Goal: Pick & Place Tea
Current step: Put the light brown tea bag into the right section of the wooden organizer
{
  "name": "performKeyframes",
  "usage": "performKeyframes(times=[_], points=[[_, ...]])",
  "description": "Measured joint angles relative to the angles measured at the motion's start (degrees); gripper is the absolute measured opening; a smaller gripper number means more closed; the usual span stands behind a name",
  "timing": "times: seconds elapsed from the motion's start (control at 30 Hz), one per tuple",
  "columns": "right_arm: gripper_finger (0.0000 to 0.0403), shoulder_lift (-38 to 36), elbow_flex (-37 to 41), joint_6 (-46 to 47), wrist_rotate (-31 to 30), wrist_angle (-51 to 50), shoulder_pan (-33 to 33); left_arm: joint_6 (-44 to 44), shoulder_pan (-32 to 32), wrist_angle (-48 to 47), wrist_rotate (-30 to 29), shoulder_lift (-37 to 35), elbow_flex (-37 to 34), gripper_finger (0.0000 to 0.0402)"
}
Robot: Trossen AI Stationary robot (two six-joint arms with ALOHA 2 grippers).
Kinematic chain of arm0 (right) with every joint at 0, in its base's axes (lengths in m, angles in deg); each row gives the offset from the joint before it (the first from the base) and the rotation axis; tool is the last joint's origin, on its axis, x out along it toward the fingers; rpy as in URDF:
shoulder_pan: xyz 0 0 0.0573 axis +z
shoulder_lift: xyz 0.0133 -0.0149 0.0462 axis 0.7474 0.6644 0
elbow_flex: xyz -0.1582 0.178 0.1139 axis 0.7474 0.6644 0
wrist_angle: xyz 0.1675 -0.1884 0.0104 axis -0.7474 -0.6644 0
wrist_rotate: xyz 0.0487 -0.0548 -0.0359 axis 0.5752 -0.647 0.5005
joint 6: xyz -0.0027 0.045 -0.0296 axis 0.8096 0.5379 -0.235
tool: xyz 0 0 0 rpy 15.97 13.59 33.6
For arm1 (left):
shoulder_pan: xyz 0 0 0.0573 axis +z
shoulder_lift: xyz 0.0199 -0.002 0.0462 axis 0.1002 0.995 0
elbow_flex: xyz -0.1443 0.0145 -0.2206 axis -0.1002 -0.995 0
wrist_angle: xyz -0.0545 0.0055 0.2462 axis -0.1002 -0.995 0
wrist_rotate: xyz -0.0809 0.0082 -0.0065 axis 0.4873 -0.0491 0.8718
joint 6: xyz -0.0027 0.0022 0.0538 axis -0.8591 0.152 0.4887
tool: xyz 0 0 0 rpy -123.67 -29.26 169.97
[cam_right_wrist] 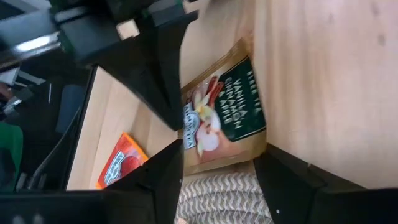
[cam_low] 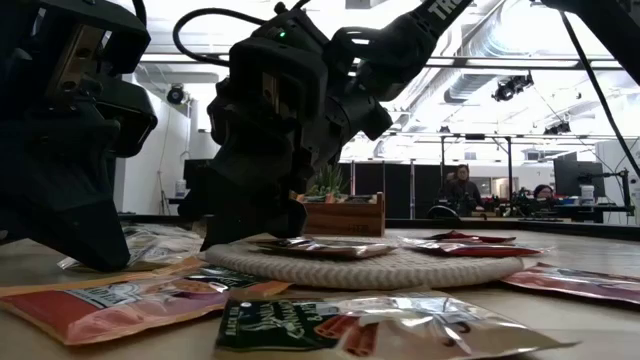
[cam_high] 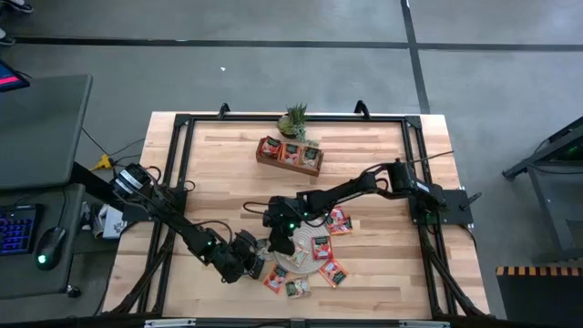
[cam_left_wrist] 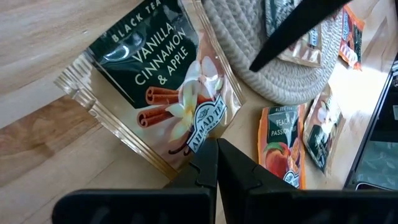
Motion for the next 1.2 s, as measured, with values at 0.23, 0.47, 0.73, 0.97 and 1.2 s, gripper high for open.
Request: performKeyframes(times=[0.23,0.47,0.73,0.97,1.2], points=[[0.0113,0.1,0.0,-0.2,-1.9,0.1,0.0,0.0,0.0,0.0,-0.2,0.0,0.0,0.0000],[0.0020,0.1,0.1,2.6,-0.8,3.4,-1.5,-0.1,0.0,0.1,-0.1,0.0,0.0,0.0000],[0.0002,0.1,0.1,3.9,-0.1,4.8,-2.5,-0.1,0.0,0.0,-0.2,0.0,0.0,0.0000],[0.0001,0.1,0.1,3.5,-2.3,4.2,-2.1,0.0,0.0,0.0,-0.4,0.0,0.0,0.0001],[0.0001,0.1,0.1,3.3,-3.5,4.1,-1.6,1.3,0.0,0.3,-0.4,-0.1,0.0,0.0009]])
